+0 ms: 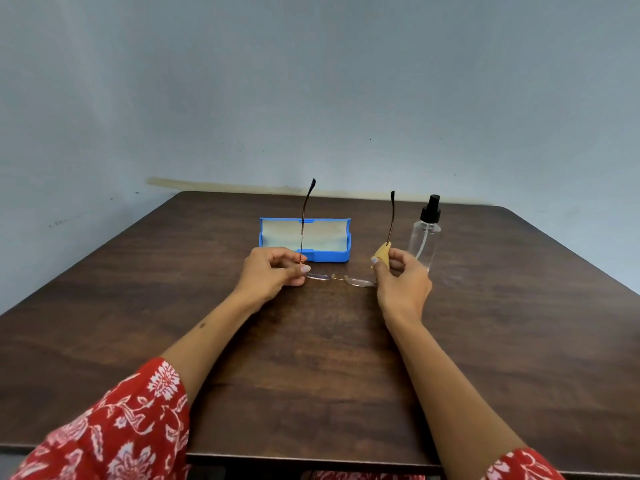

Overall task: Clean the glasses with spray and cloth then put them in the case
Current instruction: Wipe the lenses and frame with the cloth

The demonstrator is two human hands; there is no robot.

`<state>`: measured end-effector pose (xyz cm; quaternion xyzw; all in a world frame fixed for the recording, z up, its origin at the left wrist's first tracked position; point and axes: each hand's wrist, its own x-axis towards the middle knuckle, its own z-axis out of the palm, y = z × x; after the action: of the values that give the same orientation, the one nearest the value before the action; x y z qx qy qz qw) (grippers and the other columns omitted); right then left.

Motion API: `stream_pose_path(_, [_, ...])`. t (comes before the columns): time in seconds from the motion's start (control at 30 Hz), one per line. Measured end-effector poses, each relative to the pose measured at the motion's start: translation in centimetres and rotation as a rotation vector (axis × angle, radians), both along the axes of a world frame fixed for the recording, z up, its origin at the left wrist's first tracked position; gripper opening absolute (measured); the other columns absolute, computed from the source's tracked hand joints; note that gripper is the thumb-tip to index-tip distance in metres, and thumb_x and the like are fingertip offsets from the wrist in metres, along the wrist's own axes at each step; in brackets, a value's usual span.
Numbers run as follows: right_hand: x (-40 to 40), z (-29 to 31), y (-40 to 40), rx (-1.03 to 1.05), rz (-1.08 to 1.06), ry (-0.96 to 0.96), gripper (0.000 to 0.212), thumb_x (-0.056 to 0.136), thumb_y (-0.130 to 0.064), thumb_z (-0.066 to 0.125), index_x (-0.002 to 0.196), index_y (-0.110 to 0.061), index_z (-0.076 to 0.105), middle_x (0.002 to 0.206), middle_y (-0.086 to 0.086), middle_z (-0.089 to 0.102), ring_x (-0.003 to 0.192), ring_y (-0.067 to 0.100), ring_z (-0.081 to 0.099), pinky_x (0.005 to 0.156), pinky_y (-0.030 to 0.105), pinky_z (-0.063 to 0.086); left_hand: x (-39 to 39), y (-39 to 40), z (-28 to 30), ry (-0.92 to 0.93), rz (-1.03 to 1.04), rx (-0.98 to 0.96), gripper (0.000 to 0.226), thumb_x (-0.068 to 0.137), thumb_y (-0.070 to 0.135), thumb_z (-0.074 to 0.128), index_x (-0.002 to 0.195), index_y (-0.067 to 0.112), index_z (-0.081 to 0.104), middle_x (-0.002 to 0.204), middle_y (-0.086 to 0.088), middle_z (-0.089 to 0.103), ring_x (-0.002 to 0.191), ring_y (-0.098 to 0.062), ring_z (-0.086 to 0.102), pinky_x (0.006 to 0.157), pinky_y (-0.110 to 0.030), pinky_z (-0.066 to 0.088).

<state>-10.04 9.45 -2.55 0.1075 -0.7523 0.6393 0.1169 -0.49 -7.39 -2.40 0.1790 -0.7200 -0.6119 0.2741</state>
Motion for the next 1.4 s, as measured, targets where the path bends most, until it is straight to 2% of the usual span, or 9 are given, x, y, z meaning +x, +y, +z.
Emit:
stream_pose_path(0.13, [0.2, 0.4, 0.0, -0.018, -0.043, 0.049, 0.026, 0.086, -0.017, 0.066, 0.111, -0.013, 0.065, 0.091, -0.007, 0.063, 0.079, 0.002, 0.056, 0.069, 0.004, 0.037, 0.1, 0.2, 0.0, -0.030, 0.002, -0.087, 0.014, 0.072, -0.004, 0.075, 0.085, -0.001, 0.069, 0.076, -0.013, 0.070, 0.061, -0.016, 0.069, 0.066, -0.023, 0.059])
stream_pose_path(0.27, [0.3, 0.8, 0.0, -0.096, -0.075, 0.143, 0.026, 0.086, -0.015, 0.066, 0.112, -0.012, 0.065, 0.088, -0.011, 0.062, 0.073, -0.007, 0.055, 0.066, 0.000, 0.042, 0.3, 0.4, 0.1, -0.044, -0.022, -0.134, 0.012, 0.072, -0.004, 0.075, 0.082, -0.001, 0.069, 0.075, -0.012, 0.070, 0.063, -0.017, 0.069, 0.067, -0.024, 0.059])
stream_pose_path(0.43, [0.5, 1.2, 0.0, -0.076, -0.090, 0.257, 0.030, 0.088, -0.018, 0.063, 0.117, -0.011, 0.062, 0.102, -0.001, 0.066, 0.088, 0.011, 0.060, 0.080, 0.023, 0.049, 0.6, 0.5, 0.1, -0.035, -0.025, -0.137, 0.014, 0.072, -0.005, 0.075, 0.084, -0.003, 0.069, 0.077, -0.011, 0.070, 0.062, -0.014, 0.069, 0.063, -0.021, 0.058])
stream_pose_path(0.53, [0.4, 0.8, 0.1, -0.025, -0.073, 0.187, 0.025, 0.087, -0.017, 0.065, 0.111, -0.012, 0.065, 0.090, -0.006, 0.065, 0.081, 0.008, 0.059, 0.081, 0.028, 0.051, 0.7, 0.6, 0.2, -0.026, -0.015, -0.105, 0.016, 0.072, -0.007, 0.074, 0.086, -0.006, 0.068, 0.076, -0.010, 0.069, 0.058, -0.010, 0.069, 0.060, -0.017, 0.057])
stream_pose_path(0.7, [0.2, 0.2, 0.1, 0.084, -0.041, 0.098, 0.024, 0.084, -0.017, 0.067, 0.107, -0.012, 0.067, 0.093, 0.000, 0.069, 0.083, 0.009, 0.061, 0.078, 0.020, 0.044, 0.7, 0.6, 0.2, -0.032, -0.010, -0.085, 0.016, 0.072, -0.005, 0.074, 0.087, -0.005, 0.068, 0.078, -0.011, 0.070, 0.060, -0.011, 0.069, 0.061, -0.018, 0.057])
stream_pose_path(0.83, [0.3, 0.6, -0.1, -0.023, -0.067, 0.189, 0.021, 0.085, -0.016, 0.066, 0.106, -0.012, 0.067, 0.079, -0.013, 0.061, 0.070, 0.000, 0.056, 0.075, 0.020, 0.048, 0.8, 0.5, 0.2, -0.034, -0.013, -0.089, 0.019, 0.072, -0.006, 0.074, 0.089, -0.007, 0.068, 0.077, -0.012, 0.070, 0.059, -0.010, 0.069, 0.060, -0.017, 0.056])
stream_pose_path(0.93, [0.3, 0.9, -0.1, -0.052, -0.080, 0.271, 0.022, 0.088, -0.016, 0.063, 0.109, -0.014, 0.065, 0.086, -0.010, 0.060, 0.075, 0.003, 0.057, 0.071, 0.012, 0.044, 0.8, 0.4, 0.1, -0.031, -0.020, -0.091, 0.016, 0.071, -0.005, 0.074, 0.086, -0.005, 0.068, 0.077, -0.013, 0.070, 0.060, -0.012, 0.069, 0.062, -0.020, 0.058])
stream_pose_path(1.17, [-0.1, -0.1, 0.0, 0.131, -0.061, 0.139, 0.022, 0.084, -0.016, 0.065, 0.106, -0.013, 0.067, 0.088, -0.003, 0.067, 0.074, 0.003, 0.053, 0.074, 0.018, 0.039, 0.6, 0.2, 0.1, -0.023, -0.024, -0.051, 0.013, 0.071, -0.004, 0.075, 0.079, 0.004, 0.069, 0.075, -0.009, 0.071, 0.064, -0.015, 0.071, 0.063, -0.021, 0.058])
stream_pose_path(1.4, [-0.1, 1.2, -0.4, -0.039, -0.064, 0.283, 0.021, 0.087, -0.012, 0.063, 0.108, -0.012, 0.065, 0.086, -0.005, 0.063, 0.078, 0.010, 0.059, 0.076, 0.022, 0.049, 0.7, 0.3, 0.0, -0.010, -0.038, -0.054, 0.013, 0.070, -0.005, 0.075, 0.077, 0.003, 0.068, 0.075, -0.009, 0.071, 0.062, -0.014, 0.070, 0.060, -0.020, 0.058])
